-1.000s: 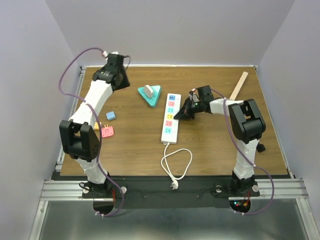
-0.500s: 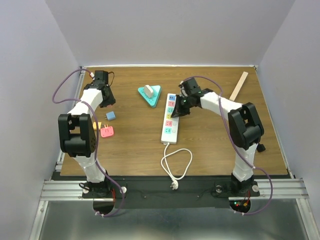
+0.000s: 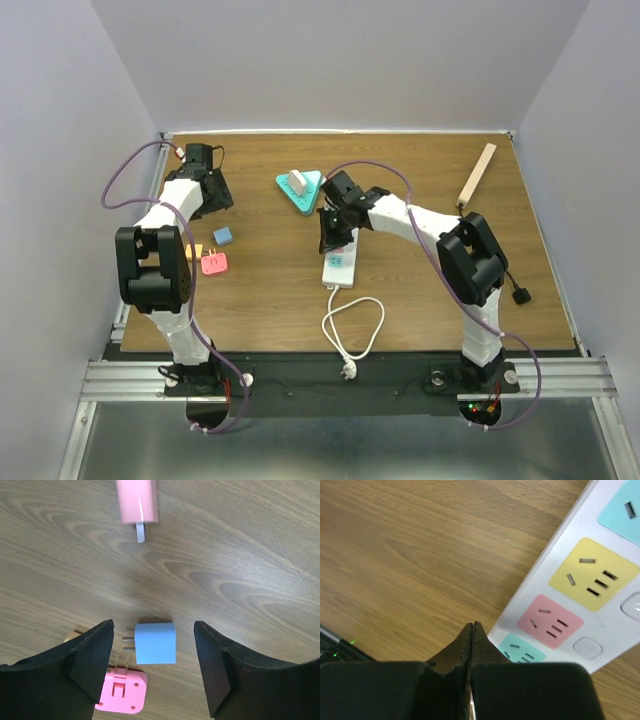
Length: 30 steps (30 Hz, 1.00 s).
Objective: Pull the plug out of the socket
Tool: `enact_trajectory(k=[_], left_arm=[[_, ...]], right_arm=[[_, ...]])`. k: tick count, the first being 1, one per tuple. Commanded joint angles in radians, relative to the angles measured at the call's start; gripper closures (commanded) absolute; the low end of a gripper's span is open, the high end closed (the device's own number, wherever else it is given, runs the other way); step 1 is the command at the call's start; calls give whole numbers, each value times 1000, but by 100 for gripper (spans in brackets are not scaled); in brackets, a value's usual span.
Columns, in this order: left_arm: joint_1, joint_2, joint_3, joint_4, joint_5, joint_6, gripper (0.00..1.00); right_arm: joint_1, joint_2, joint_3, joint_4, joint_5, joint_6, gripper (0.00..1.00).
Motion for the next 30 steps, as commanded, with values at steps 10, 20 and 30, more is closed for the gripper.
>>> enact_trajectory(k=[10,20,30], left_arm=[[18,-143,-12,-41,-3,-36,22],[17,-278,-75,-43,82,-41,21],[17,-289,-72,-53,105,-39,21]], right_arm=[[48,140,54,-137,300,77,100],[-176,16,-141,-160,460,59,100],[-442,106,22,-178,564,-33,99]])
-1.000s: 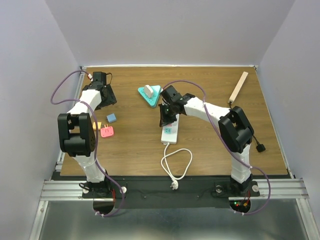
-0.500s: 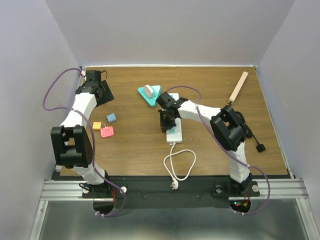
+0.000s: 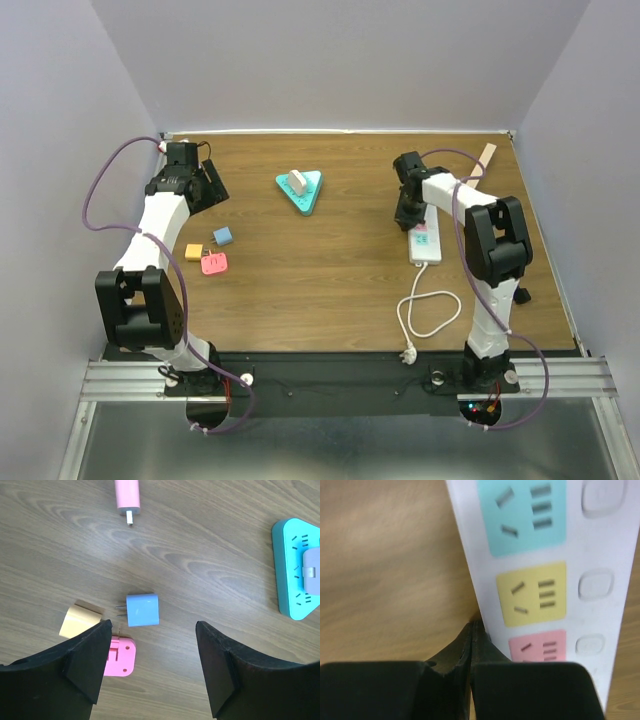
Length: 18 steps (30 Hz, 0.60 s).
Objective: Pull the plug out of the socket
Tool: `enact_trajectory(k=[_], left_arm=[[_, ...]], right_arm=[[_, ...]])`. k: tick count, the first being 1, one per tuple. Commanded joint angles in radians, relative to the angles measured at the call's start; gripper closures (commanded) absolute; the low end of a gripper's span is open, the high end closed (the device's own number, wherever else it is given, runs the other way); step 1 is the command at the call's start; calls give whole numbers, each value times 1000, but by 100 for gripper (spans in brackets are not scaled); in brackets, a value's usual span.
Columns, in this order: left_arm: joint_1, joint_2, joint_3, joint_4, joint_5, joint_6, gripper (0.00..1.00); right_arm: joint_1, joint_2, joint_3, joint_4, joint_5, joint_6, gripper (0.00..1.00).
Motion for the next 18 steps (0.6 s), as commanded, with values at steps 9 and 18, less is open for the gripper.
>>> enact_trajectory(k=[9,18], left_arm=[[-1,-80,-29,-21,29,-4,20],[-1,-108,-6,-23,61,-19,20]], right_arm=[[-221,114,224,-114,211,-72,99],[-175,-184,47,-17,-115,-208,100]])
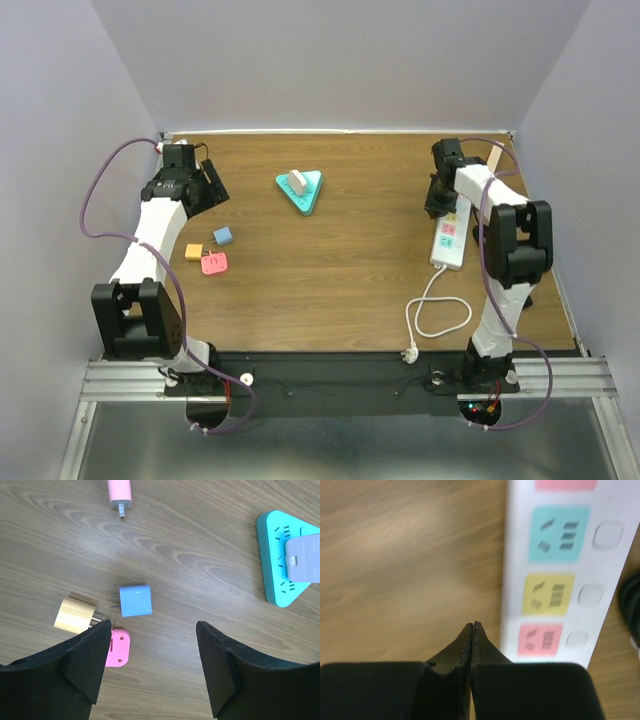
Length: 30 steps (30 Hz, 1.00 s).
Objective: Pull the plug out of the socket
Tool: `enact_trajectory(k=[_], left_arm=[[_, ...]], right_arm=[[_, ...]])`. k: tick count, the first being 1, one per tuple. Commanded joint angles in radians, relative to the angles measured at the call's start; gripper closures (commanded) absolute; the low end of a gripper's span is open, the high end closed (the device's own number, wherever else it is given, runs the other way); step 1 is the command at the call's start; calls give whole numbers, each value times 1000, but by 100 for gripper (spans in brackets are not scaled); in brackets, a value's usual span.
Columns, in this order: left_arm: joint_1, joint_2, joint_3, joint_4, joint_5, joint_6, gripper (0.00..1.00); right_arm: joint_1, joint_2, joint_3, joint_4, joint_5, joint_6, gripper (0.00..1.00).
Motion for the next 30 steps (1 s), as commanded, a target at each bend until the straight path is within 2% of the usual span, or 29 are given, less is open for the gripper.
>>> enact_trajectory(k=[1,6,11,13,15,16,17,18,19,20,23,30], left_arm=[[1,-54,16,-4,21,-15,20],[1,-97,15,-10,73,-22,20],[1,-164,-34,-10,111,-30,19],[1,-189,-53,-7,119,-30,16],[1,-224,-79,-6,123,-32,14],[1,-235,-85,-4,127,-33,9],[1,-252,-97,-5,128,-36,9],[1,-259,-101,-7,133,-41,9],[1,-265,-110,-10,137,-44,9],[1,-278,-114,-12,140,-45,8],[1,-302,-131,-15,148,-58,8],[1,-357,-148,-39,134,-68,8]], right_arm=[[53,-226,-75,30,-122,-47,100],[113,-484,-271,-13,-99,19,100],[162,-647,-519,-80,-131,124,100],[208,-708,-567,-82,-154,159,99],[240,-734,-624,-82,-163,179,89],[248,-750,-639,-87,-162,196,78],[254,-759,-650,-87,-159,204,55],[262,-762,-669,-90,-150,213,45],[263,-771,-678,-91,-148,231,30],[263,-773,-689,-90,-148,239,24],[265,-773,-727,-81,-137,294,20],[266,-794,-781,-74,-99,461,19]])
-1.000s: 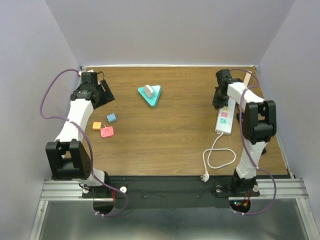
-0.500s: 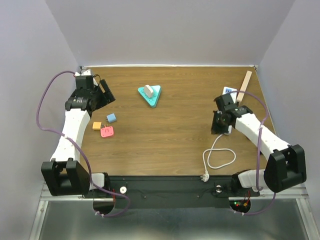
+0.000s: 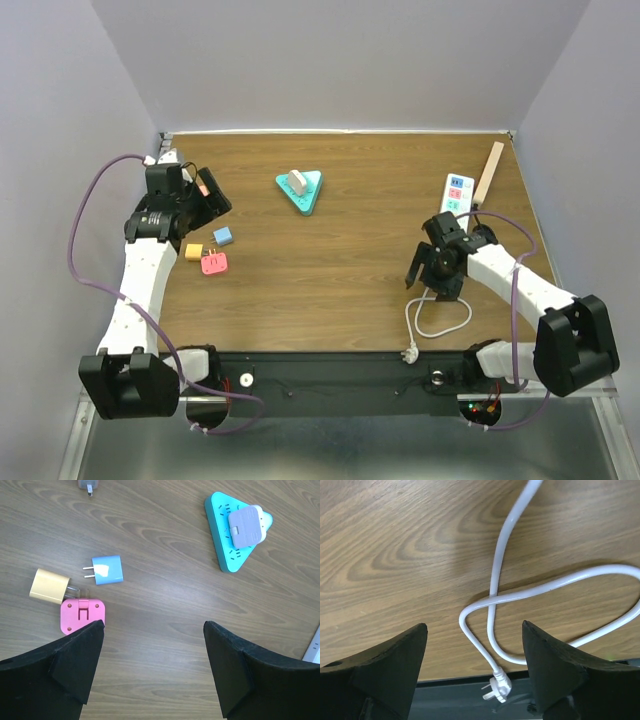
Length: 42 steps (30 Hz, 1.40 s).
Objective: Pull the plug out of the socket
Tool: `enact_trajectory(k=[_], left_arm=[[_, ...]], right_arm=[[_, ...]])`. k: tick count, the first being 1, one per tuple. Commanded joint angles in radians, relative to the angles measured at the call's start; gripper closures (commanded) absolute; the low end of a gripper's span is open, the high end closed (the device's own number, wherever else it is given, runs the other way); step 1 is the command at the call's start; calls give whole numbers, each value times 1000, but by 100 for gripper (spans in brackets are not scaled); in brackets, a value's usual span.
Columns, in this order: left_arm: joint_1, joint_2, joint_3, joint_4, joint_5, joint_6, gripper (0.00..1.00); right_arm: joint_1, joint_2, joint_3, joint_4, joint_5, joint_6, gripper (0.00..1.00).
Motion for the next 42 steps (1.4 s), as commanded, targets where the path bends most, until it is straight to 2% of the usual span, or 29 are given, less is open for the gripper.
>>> enact_trajectory(k=[1,9,14,17,24,26,27,29,34,37,42], left_arm=[[1,-59,-21,-11,2,-10,8],[1,-88,-49,-15,0,-19,8],[-1,-96,-49,-24,-9,-16,8],[1,-98,-52,-28,-16,-10,8],[1,-99,-69,-27,-24,-12,8],[1,-96,-69,-25,-24,-13,8],[1,-95,-69,-24,-23,-13,8],[1,-93,-66,-21,-26,-12,8],[1,-82,-66,-18,-24,-13,8],[1,-76,-66,-13,-23,-13,9],[1,-61,-60,-8,-17,-12,8]], right_arm=[[5,-35,-18,9,38,148,19],[3,14,-34,11,132,230,32],[5,75,-60,40,141,248,41],[3,94,-69,58,135,245,42],[3,97,-64,68,131,232,74],[3,74,-63,68,118,224,80],[3,65,-61,66,114,221,89],[3,38,-57,64,106,212,100],[3,-1,14,49,59,175,100],[3,5,81,34,92,153,100],[-73,126,354,20,176,51,100]])
